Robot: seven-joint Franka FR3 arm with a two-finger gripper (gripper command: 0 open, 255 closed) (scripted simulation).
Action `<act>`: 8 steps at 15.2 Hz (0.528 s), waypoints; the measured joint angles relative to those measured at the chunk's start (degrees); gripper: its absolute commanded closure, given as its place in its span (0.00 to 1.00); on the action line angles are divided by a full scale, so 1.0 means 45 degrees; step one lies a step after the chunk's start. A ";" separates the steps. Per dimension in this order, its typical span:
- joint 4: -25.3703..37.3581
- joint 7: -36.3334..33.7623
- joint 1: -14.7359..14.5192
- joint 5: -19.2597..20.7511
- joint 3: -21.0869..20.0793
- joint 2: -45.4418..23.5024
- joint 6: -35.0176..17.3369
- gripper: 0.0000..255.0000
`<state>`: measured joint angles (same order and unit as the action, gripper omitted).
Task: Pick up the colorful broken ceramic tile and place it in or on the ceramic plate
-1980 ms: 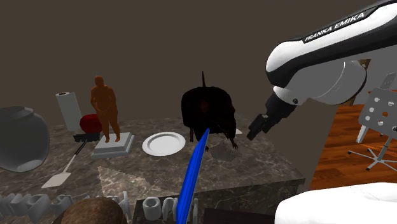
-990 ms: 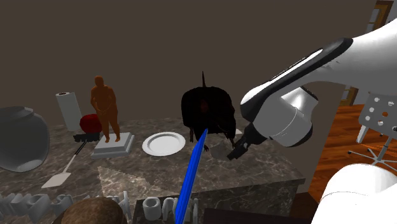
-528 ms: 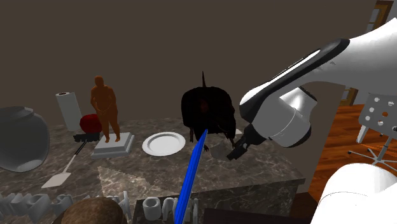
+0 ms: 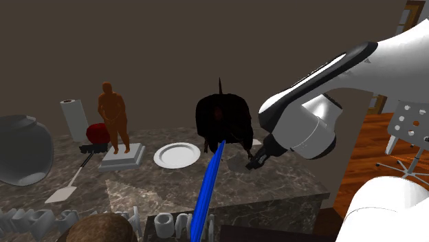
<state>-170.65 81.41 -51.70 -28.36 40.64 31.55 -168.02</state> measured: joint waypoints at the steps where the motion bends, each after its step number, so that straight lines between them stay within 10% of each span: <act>1: -0.0004 -0.0003 0.0004 0.0001 -0.0005 0.0001 0.0001 1.00; 8: 0.0111 -0.1078 0.1695 0.0828 -0.1590 0.0683 0.1248 1.00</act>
<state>-170.15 76.56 -44.08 -24.63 33.48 34.63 -162.40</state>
